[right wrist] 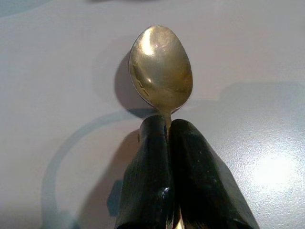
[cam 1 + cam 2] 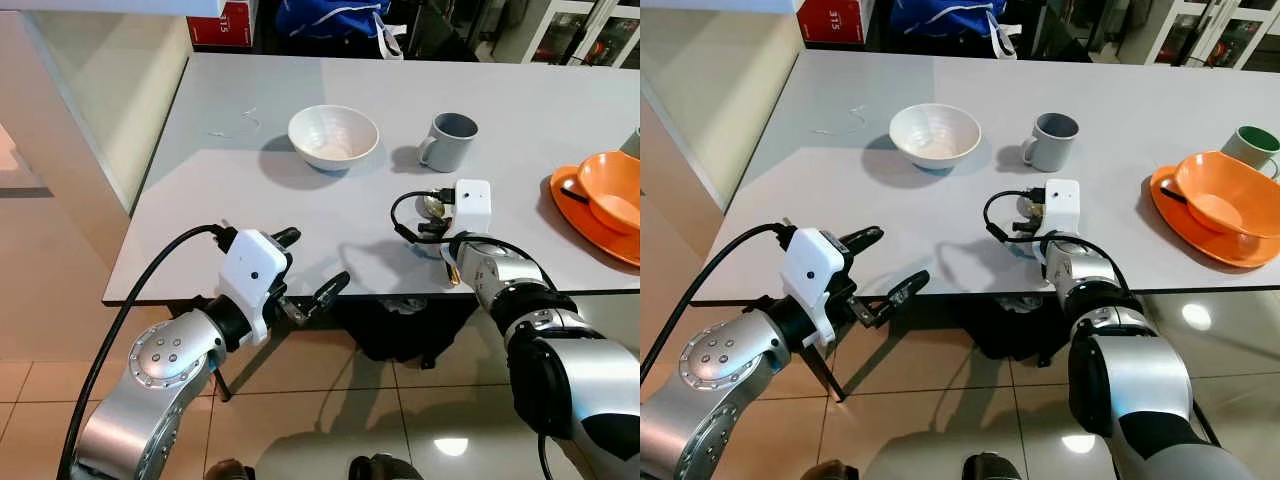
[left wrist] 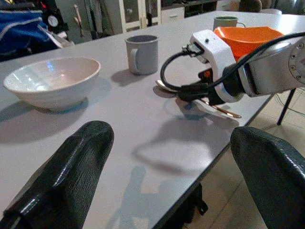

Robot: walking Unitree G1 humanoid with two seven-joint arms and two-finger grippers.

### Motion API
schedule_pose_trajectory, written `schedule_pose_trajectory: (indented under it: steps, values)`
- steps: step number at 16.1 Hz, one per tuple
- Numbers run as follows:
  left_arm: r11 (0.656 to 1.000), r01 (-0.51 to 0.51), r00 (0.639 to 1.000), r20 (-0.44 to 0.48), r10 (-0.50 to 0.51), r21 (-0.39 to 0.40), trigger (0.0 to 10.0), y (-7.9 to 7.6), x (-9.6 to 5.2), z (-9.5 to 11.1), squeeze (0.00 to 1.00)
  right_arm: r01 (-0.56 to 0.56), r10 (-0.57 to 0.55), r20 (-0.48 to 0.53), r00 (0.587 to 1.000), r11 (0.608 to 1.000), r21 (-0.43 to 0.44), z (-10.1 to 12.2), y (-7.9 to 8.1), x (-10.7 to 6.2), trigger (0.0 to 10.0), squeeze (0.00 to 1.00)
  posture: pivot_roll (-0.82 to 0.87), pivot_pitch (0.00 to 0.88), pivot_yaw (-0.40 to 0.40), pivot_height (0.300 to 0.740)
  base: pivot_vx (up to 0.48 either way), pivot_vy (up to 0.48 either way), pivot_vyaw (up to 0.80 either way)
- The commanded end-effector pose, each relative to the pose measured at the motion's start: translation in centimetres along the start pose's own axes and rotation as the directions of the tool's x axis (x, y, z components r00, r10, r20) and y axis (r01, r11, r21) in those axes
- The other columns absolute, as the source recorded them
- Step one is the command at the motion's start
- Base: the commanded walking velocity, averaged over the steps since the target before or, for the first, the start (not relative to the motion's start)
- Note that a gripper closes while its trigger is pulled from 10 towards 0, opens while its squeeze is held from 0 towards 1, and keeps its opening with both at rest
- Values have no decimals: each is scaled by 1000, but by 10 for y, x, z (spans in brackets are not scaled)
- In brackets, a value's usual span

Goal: Setting the table

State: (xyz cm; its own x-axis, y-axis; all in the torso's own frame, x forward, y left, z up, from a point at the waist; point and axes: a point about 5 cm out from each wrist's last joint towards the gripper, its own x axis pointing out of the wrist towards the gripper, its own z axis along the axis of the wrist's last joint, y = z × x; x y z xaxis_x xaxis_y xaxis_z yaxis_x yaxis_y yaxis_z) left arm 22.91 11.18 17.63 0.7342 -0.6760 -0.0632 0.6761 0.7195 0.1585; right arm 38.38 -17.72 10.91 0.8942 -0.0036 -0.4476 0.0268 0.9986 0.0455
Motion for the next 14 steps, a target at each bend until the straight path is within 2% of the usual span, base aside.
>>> schedule_pose_trajectory:
  steps: [1, 2, 3, 4, 9, 11, 12, 13, 14]
  values:
    - [999, 42, 999, -1, -42, -5, 10000, -6, -2, 2, 0, 4, -4, 9, 1000, 1000, 2, 5, 2, 0, 10000, 0, 52, 126, -53, 740, 0, 0, 0]
    - [999, 46, 999, -3, -46, -8, 10000, -8, -2, 2, 0, 7, -7, 9, 1000, 1000, 2, 5, 2, 0, 10000, 227, 53, 126, -54, 740, 0, 0, 0]
    - [999, 47, 999, -5, -47, -11, 10000, -9, -3, 2, 0, 9, -9, 10, 1000, 1000, 4, 5, 2, 0, 10000, 969, 54, 126, -53, 740, 0, 0, 0]
    - [999, 44, 999, -10, -44, -12, 10000, -9, -4, 2, 0, 7, -8, 9, 1000, 1000, 6, 4, 4, 1, 10000, 1000, 55, 125, -55, 740, 0, 0, 0]
    - [1000, 18, 1000, -17, -18, 1, 10000, -1, -3, 2, 0, 7, -7, 17, 1000, 1000, 14, 3, 5, 1, 10000, 1000, 55, 100, -51, 740, 0, 0, 0]
    - [1000, -4, 1000, -5, 4, 19, 10000, 1, -2, 3, 0, 17, -17, 40, 999, 1000, -9, 6, 4, 1, 10000, 1000, 54, 94, -50, 740, 0, 0, 0]
    - [996, -69, 997, -13, 70, 63, 10000, 6, 0, 3, 0, 25, -21, 115, 993, 999, -34, 20, 3, 0, 10000, 0, 55, 78, -56, 740, 0, 0, 0]
    - [987, -145, 989, 5, 145, 68, 10000, 13, 0, 5, 0, 5, 3, 253, 967, 999, -34, 42, 4, -5, 10000, 0, 54, 69, -59, 740, 0, 0, 0]
    - [969, -241, 970, -6, 242, 54, 10000, 22, -2, 2, 0, -12, 21, 417, 909, 1000, -24, 62, 5, -17, 10000, 0, 48, 65, -56, 740, 0, 480, 0]
